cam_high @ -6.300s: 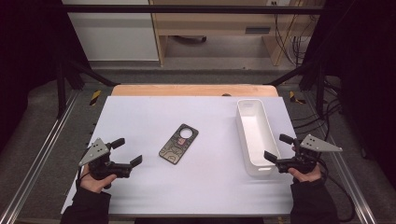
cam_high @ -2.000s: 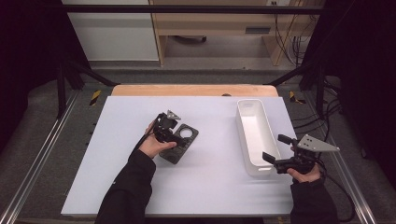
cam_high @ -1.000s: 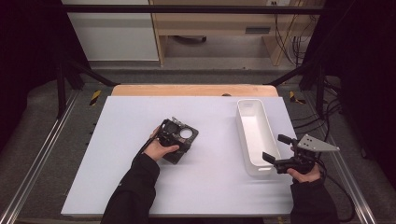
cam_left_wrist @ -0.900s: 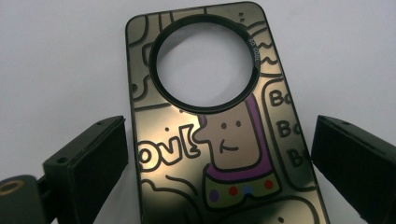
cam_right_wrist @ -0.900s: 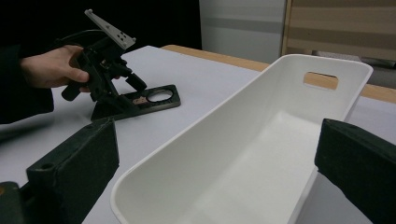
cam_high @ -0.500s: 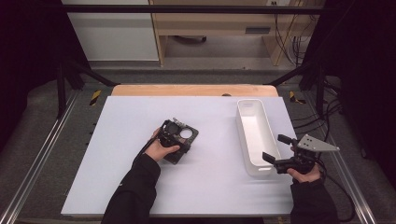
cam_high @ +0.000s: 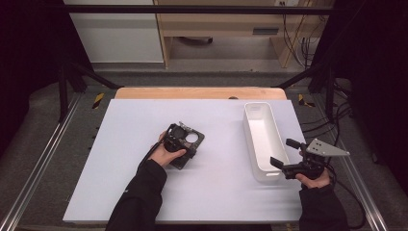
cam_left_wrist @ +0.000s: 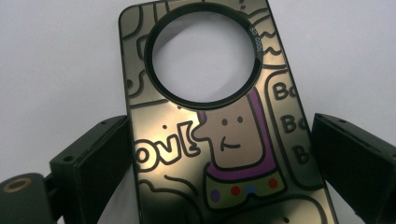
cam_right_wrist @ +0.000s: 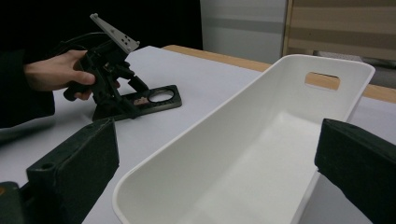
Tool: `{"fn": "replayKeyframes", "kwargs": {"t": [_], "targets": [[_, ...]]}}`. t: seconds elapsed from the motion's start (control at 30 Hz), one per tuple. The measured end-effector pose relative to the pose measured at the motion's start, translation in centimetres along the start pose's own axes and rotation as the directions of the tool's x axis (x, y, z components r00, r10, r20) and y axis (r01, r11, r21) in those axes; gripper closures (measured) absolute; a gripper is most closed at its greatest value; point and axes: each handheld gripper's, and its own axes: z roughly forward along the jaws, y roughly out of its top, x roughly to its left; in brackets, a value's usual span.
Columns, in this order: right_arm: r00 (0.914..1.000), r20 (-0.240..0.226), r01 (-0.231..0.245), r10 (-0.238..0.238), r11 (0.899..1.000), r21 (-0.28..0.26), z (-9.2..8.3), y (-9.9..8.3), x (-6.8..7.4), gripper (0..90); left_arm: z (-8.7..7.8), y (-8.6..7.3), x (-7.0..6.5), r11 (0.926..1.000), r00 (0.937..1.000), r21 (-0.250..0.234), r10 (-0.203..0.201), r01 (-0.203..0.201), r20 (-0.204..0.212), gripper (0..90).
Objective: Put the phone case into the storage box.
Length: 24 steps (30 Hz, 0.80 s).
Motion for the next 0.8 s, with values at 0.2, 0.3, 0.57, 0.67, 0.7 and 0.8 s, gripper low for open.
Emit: {"fn": "replayKeyframes", "kwargs": {"t": [0.2, 0.3, 0.57, 0.67, 0.7, 0.8], "targets": [[1.0, 0.0, 0.0, 0.0, 1.0, 0.0, 0.0, 0.0, -0.01, 0.5, -0.02, 0.06, -0.13, 0.9999, 0.9999, 0.004, -0.011, 0.011, -0.01, 5.9], [1.0, 0.001, -0.002, 0.002, 1.0, 0.0, -0.03, 0.0, -0.06, 0.5, -0.08, 0.16, -0.18, 0.9997, 0.9996, 0.012, -0.023, 0.023, -0.014, 6.7], [1.0, 0.0, -0.003, 0.003, 1.0, -0.002, -0.07, 0.02, -0.08, 0.5, -0.18, 0.3, -0.32, 0.999, 0.9991, 0.027, -0.036, 0.037, -0.023, 8.1], [1.0, -0.001, -0.004, 0.004, 1.0, -0.003, -0.07, 0.02, -0.09, 0.5, -0.27, 0.26, -0.32, 0.9987, 0.9989, 0.029, -0.042, 0.043, -0.022, 8.9], [1.0, -0.001, -0.003, 0.003, 1.0, -0.003, -0.07, 0.02, -0.09, 0.5, -0.3, 0.25, -0.3, 0.9987, 0.9989, 0.029, -0.042, 0.042, -0.022, 9.1], [1.0, -0.003, -0.003, 0.003, 1.0, -0.004, -0.09, 0.03, -0.1, 0.5, -0.42, 0.16, -0.24, 0.9988, 0.9989, 0.029, -0.038, 0.038, -0.028, 9.8]]}}
